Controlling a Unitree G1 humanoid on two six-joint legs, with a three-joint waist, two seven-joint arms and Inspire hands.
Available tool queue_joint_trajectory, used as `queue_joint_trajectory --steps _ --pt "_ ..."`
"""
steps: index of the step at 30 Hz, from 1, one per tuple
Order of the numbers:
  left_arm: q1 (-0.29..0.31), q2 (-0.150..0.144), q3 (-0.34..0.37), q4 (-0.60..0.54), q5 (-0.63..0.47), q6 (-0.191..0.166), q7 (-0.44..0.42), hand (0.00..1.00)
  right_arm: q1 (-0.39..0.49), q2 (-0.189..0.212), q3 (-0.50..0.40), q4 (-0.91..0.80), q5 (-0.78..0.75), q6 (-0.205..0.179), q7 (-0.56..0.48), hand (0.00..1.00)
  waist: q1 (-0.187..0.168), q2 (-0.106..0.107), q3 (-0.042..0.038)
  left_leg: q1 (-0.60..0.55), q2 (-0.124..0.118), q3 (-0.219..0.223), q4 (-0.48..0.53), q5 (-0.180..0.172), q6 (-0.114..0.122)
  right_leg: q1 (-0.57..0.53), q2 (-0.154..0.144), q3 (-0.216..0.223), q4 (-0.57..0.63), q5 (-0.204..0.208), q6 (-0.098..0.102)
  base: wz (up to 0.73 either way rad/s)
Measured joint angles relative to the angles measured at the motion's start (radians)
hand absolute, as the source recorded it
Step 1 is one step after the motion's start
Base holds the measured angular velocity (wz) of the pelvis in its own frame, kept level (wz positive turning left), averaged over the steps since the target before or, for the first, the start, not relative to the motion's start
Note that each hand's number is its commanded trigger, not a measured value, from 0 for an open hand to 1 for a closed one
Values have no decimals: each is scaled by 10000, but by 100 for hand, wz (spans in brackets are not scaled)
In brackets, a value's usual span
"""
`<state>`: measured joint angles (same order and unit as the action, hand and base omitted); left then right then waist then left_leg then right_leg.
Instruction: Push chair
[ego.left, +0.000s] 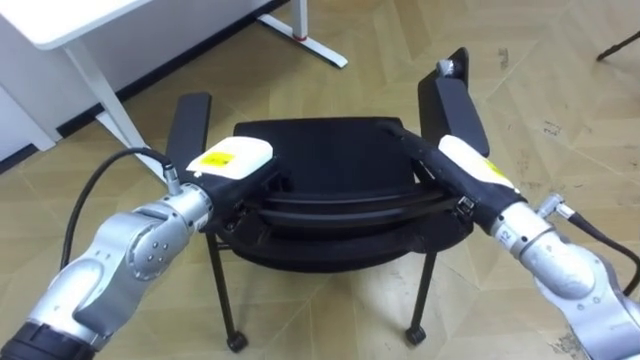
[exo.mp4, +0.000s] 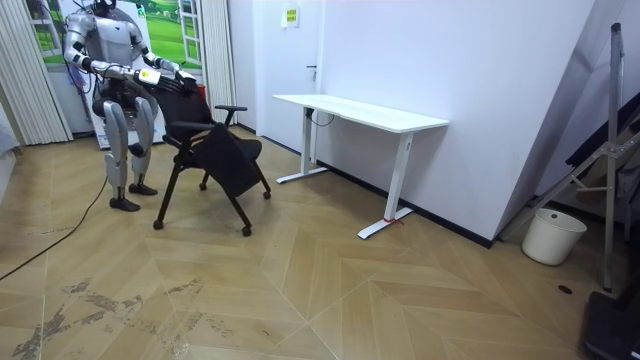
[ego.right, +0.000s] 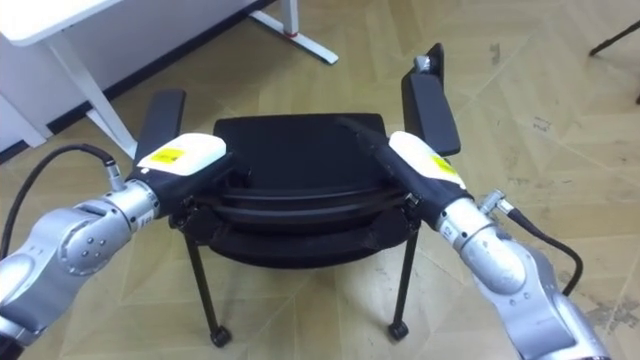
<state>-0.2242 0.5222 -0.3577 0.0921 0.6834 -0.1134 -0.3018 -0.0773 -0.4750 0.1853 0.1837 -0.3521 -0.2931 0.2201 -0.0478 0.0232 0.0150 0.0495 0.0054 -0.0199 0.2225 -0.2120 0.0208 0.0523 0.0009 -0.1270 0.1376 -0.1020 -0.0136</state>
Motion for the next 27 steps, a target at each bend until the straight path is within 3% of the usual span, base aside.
queue_joint_trajectory --steps 8,12,14,15,16,17,18,20,21,22,24,27 --pt "1 34 -3 -94 24 42 -176 100 2 -47 -6 -97 -819 -11 -79 0 -59 -3 -1 153 6 11 0 0 0 173 4 -127 15 0 0 2" --pt "1 73 -27 -319 215 47 -353 100 -12 -367 0 -351 -2079 -17 71 0 -46 -8 -1 121 6 76 152 0 0 174 -79 -110 116 1 -1 1" --pt "-5 64 -76 -315 268 85 -385 100 -56 -446 97 -383 -2786 14 81 0 1 -119 20 -176 -56 305 902 -26 -18 280 -220 139 162 13 -17 2" --pt "-19 30 -142 -311 276 161 -352 100 -122 -541 226 -372 -2956 96 50 0 24 -283 29 -849 -208 475 1273 -380 -86 340 -418 782 96 9 -8 16" --pt "-146 26 -268 -311 269 171 -301 100 -150 -663 229 -379 -2945 133 6 0 -42 -267 34 -1195 -169 497 841 -298 -19 287 -419 846 132 -15 30 36" --pt "-446 12 -525 -305 253 192 -324 100 -243 -773 258 -221 -2916 360 -61 0 -1 -383 -13 -1763 -47 930 559 542 323 219 -505 914 317 -406 488 19" --pt "-464 -72 -693 -302 325 292 -307 100 -378 -803 380 -113 -3179 655 33 0 180 -463 -56 -1701 -145 1016 812 576 410 149 -583 867 546 -548 605 4" --pt "-471 -32 -802 -297 299 309 -317 100 -553 -941 607 -8 -3596 778 145 0 250 -400 -20 -1503 -222 695 823 571 417 100 -490 697 420 -570 558 -24" --pt "-470 53 -790 -298 258 300 -320 100 -617 -1004 693 -72 -3771 778 153 0 332 -351 12 -1459 -294 191 813 568 411 -63 -383 698 102 -471 471 -20" --pt "-468 108 -779 -296 246 321 -314 100 -642 -1035 738 -183 -3964 777 154 0 325 -340 8 -1424 -428 41 777 533 361 -163 -361 545 5 -299 318 -7" --pt "-469 111 -781 -288 249 381 -315 100 -708 -1093 793 -305 -4029 862 151 0 278 -189 20 -1393 -446 59 651 505 346 -131 -406 270 101 -303 312 17" --pt "-471 106 -782 -300 250 374 -323 100 -791 -1108 892 -329 -4195 1242 281 0 266 -184 28 -1261 -365 117 333 503 343 -129 -331 110 129 -312 301 12"
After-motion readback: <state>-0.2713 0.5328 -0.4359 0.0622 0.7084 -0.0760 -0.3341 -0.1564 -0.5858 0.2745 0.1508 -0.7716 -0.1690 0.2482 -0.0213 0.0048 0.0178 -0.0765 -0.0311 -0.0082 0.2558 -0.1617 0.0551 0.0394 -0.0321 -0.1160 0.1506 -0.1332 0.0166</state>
